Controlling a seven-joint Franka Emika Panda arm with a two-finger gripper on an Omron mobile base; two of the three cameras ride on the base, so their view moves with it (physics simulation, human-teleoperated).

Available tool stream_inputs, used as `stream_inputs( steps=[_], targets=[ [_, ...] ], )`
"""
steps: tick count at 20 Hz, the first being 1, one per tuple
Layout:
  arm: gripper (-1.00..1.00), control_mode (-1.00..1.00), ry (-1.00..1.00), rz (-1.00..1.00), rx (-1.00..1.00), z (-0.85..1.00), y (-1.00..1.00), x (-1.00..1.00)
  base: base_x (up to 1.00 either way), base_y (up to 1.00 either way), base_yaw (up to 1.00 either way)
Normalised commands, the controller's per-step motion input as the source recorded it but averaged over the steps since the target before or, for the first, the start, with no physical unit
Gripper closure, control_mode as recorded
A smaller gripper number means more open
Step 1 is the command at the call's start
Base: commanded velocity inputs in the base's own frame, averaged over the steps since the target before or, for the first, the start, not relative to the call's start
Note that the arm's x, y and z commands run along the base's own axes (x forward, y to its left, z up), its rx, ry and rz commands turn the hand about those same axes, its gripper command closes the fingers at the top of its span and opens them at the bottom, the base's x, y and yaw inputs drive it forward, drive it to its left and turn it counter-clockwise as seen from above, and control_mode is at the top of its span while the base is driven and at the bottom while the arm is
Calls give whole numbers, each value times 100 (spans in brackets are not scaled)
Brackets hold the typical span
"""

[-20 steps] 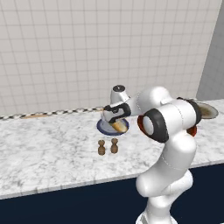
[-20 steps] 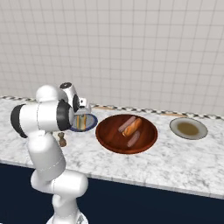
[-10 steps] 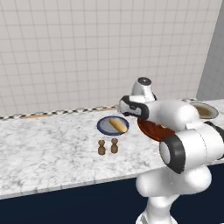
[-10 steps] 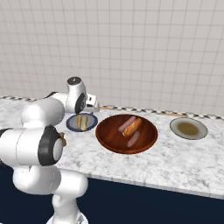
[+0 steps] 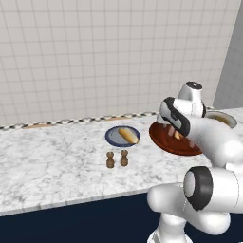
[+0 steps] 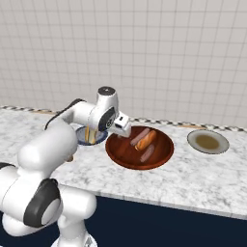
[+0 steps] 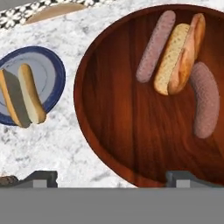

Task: Place one bun and one sausage from the bowl on each plate.

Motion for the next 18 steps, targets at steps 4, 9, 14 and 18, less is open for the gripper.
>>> stream_inputs(
  steps=[4, 9, 14, 18],
  targets=[
    [-100, -100, 11, -5, -19, -45, -100, -4, 0, 0, 0],
    [-100, -100, 7, -5, -16, -53, -77, 17, 0, 0, 0],
    [-100, -100, -4, 4, 0, -36, -57, 6, 0, 0, 0],
    [-100, -100, -7, 7, -3, -27, -29, 11, 0, 0, 0]
  ],
)
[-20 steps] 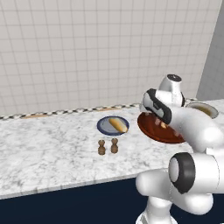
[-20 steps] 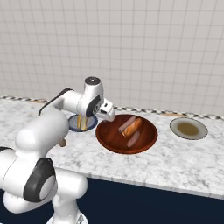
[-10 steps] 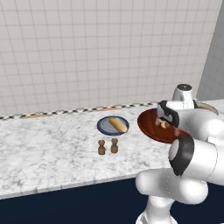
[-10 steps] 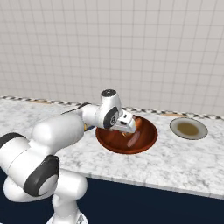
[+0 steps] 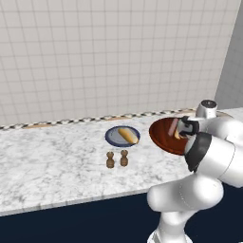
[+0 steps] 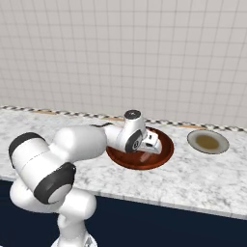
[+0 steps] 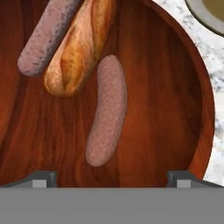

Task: Place one bun and one sausage from the bowl on each plate.

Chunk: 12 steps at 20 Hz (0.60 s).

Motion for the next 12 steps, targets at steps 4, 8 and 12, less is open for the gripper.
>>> stream_inputs(
  steps=[4, 8, 12],
  targets=[
    [-100, -100, 0, -3, -1, -17, 7, 27, 0, 0, 0],
    [-100, -100, 0, -4, -3, -36, 4, 7, 0, 0, 0],
    [-100, -100, 0, -1, -1, -31, 0, 8, 0, 0, 0]
  ],
)
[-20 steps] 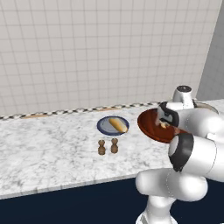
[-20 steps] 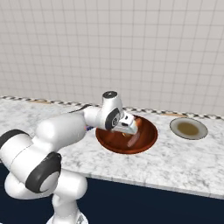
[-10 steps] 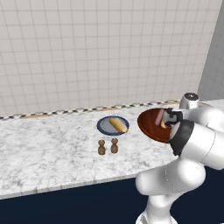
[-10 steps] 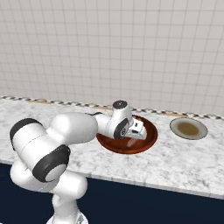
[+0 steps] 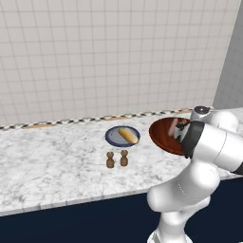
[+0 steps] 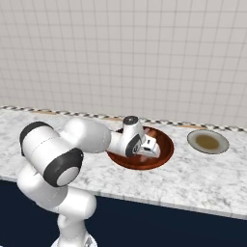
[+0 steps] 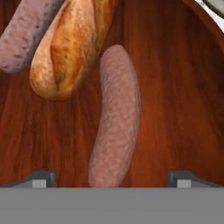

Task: Place one bun and one sausage from the bowl on each plate.

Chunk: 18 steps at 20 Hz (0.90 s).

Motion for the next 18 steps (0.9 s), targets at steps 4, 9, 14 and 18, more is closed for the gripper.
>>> stream_inputs(
  steps=[4, 9, 14, 18],
  targets=[
    [-100, -100, 0, 0, 0, -39, 0, 9, 0, 0, 0],
    [100, -100, -3, 0, 0, -27, -3, 3, 0, 0, 0],
    [100, -100, 0, 0, 0, 20, 6, -17, 0, 0, 0],
    [100, -100, -11, 0, 0, 100, 59, -62, 0, 0, 0]
  ],
)
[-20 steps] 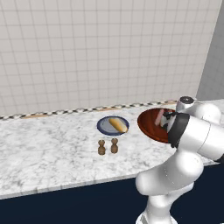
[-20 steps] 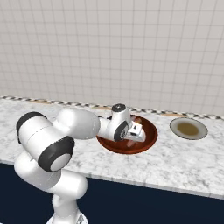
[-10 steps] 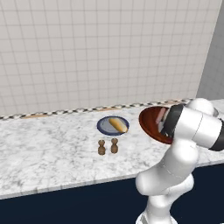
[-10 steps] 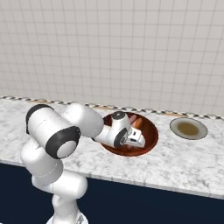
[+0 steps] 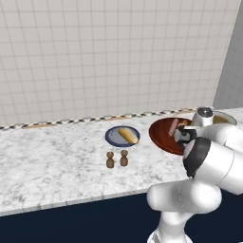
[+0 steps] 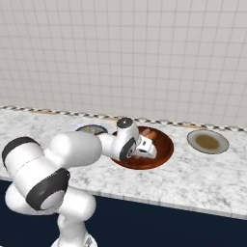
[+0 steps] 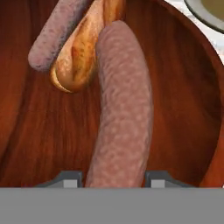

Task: Place one bun and one sausage from the bowl on each plate.

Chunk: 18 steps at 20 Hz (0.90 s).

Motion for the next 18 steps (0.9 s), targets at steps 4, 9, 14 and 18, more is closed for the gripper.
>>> stream_inputs(
  steps=[4, 9, 14, 18],
  targets=[
    [100, -100, -9, 11, 0, 100, 100, -8, 0, 0, 0],
    [100, -100, -3, 14, 0, 100, 100, 6, 0, 0, 0],
    [100, -100, 5, 13, 0, 85, 100, 44, 0, 0, 0],
    [100, -100, 15, 13, 4, 7, 100, 66, 0, 0, 0]
  ],
)
